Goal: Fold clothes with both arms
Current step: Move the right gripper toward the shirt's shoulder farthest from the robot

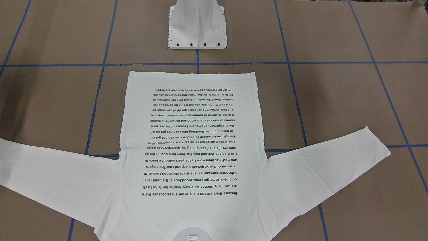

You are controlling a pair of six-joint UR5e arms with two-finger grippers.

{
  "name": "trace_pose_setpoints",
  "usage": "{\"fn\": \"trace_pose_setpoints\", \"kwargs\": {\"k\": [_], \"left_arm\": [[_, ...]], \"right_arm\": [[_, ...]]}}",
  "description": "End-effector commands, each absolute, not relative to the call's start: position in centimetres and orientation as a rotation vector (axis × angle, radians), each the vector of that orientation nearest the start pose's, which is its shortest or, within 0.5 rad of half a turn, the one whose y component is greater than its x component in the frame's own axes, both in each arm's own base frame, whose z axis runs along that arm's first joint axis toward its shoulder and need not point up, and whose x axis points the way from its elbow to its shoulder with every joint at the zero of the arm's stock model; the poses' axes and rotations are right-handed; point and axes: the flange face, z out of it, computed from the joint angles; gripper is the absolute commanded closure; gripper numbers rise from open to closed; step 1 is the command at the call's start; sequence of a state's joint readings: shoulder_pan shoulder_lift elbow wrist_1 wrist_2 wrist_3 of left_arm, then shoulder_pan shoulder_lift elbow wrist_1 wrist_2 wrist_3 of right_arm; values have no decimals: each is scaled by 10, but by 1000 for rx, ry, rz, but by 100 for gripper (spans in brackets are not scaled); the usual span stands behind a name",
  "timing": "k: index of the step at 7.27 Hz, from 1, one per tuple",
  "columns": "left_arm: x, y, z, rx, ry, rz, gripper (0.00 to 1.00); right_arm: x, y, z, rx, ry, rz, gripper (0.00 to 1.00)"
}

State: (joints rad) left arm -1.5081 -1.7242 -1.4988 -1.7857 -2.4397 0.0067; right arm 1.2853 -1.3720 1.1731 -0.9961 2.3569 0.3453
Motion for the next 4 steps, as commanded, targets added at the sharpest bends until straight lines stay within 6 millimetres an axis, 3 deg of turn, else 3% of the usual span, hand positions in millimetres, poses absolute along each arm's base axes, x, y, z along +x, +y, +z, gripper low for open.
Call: {"fn": "trace_pose_setpoints", "kwargs": {"k": [1, 4], "left_arm": [[-21, -572, 582, 256, 882, 196, 0], [-22, -570, 580, 282, 879, 210, 0]], "right_arm": [[-118, -590, 697, 98, -779, -95, 0], [-117, -591, 700, 102, -759, -91, 0]]}}
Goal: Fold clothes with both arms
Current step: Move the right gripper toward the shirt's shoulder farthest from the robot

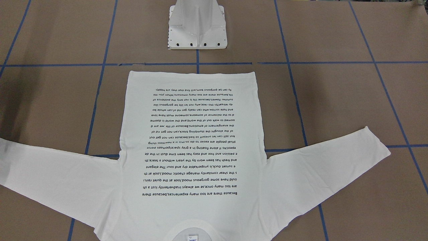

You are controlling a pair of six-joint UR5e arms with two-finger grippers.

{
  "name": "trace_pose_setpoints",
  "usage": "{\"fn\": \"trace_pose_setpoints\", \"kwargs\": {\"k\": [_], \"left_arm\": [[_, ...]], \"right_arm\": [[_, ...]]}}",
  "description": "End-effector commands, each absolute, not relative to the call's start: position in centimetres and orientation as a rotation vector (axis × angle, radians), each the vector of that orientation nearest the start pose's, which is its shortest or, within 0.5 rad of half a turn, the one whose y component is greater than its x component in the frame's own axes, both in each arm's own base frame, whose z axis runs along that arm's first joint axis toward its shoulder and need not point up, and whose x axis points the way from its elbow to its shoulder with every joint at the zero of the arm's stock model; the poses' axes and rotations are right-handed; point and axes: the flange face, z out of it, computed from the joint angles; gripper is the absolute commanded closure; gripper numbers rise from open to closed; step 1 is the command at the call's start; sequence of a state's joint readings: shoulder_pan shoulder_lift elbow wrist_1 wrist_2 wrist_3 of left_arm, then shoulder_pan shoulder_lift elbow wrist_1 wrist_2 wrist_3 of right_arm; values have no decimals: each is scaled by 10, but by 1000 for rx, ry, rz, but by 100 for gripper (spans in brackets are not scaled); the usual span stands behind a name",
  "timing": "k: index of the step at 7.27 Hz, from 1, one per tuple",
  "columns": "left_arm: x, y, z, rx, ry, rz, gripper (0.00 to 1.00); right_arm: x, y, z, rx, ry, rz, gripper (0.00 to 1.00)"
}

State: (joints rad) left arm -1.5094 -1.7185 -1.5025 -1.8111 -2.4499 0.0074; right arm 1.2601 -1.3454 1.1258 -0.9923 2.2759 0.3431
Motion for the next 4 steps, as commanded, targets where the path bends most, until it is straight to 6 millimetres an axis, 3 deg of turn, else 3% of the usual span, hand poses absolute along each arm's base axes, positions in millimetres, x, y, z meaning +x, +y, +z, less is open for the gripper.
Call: {"fn": "trace_pose_setpoints", "kwargs": {"k": [1, 4], "left_arm": [[-23, -570, 579, 284, 878, 209, 0], [-23, -570, 575, 291, 878, 211, 0]], "right_arm": [[-117, -591, 701, 98, -758, -87, 0], [-116, -588, 711, 75, -752, -75, 0]]}}
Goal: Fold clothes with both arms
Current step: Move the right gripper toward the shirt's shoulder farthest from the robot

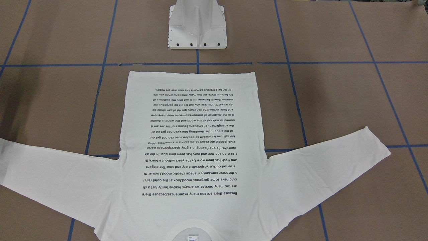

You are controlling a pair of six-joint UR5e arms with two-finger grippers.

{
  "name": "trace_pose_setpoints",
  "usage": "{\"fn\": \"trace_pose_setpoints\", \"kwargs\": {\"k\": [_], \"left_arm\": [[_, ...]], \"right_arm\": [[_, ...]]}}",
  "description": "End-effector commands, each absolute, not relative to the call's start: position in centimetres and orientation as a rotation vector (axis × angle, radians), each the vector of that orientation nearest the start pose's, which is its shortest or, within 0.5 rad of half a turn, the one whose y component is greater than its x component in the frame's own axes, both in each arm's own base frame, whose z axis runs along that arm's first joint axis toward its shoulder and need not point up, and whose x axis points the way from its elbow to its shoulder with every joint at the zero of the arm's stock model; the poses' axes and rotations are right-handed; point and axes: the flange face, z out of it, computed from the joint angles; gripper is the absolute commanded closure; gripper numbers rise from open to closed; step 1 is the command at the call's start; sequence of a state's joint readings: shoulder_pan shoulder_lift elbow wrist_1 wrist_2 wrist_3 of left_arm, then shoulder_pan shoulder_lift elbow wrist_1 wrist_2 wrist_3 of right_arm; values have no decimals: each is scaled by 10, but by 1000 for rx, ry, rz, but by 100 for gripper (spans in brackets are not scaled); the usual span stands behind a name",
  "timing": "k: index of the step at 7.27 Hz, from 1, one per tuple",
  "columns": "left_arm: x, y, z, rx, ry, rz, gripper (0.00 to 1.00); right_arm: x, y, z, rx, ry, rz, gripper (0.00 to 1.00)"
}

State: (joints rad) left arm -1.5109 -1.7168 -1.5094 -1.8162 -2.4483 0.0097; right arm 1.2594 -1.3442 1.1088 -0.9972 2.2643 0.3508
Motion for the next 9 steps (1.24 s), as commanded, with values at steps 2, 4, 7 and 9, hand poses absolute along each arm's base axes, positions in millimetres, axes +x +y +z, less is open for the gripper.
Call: {"fn": "trace_pose_setpoints", "kwargs": {"k": [2, 4, 7, 9], "left_arm": [[-23, -571, 574, 294, 876, 212, 0], [-22, -573, 571, 298, 877, 214, 0], [-23, -573, 569, 323, 875, 224, 0], [-24, -572, 572, 320, 875, 222, 0]], "right_arm": [[-116, -586, 716, 66, -751, -70, 0], [-117, -588, 720, 54, -748, -65, 0], [-118, -591, 723, 46, -748, -63, 2], [-118, -591, 721, 49, -750, -64, 56]]}}
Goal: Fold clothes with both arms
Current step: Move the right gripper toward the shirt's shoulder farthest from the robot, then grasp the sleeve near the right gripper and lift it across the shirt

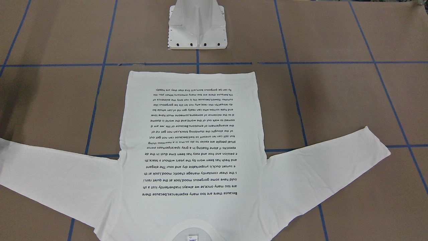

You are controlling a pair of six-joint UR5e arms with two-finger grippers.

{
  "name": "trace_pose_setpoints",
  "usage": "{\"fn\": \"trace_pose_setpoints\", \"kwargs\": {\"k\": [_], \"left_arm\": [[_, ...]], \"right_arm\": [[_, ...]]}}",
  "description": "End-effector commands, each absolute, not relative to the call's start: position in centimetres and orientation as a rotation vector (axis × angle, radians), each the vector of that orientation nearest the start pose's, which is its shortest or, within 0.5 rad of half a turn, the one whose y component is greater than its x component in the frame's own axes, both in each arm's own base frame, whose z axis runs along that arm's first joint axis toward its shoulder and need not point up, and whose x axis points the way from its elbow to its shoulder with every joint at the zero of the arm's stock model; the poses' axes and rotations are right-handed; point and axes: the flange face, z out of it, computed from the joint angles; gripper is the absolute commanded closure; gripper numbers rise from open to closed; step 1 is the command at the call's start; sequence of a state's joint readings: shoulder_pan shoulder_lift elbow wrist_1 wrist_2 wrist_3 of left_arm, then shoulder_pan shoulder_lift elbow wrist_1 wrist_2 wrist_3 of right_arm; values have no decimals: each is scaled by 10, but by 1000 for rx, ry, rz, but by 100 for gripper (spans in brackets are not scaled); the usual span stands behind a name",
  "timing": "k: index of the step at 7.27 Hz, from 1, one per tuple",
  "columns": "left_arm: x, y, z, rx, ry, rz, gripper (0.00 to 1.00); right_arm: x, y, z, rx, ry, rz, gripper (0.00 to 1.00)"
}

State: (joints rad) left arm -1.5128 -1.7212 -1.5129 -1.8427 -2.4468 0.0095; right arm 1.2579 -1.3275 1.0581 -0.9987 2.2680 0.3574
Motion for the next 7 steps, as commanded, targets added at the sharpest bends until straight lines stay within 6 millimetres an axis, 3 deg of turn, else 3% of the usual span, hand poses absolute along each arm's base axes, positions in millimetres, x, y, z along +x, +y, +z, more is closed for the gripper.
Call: {"fn": "trace_pose_setpoints", "kwargs": {"k": [1, 3, 5, 7], "left_arm": [[-24, -572, 572, 320, 875, 222, 0], [-24, -572, 572, 318, 875, 220, 0], [-24, -572, 572, 318, 873, 218, 0], [-24, -572, 572, 319, 873, 219, 0]], "right_arm": [[-119, -592, 718, 56, -752, -68, 76], [-120, -596, 705, 78, -760, -77, 100], [-120, -600, 690, 109, -772, -87, 100], [-125, -604, 644, 149, -873, -127, 100]]}}
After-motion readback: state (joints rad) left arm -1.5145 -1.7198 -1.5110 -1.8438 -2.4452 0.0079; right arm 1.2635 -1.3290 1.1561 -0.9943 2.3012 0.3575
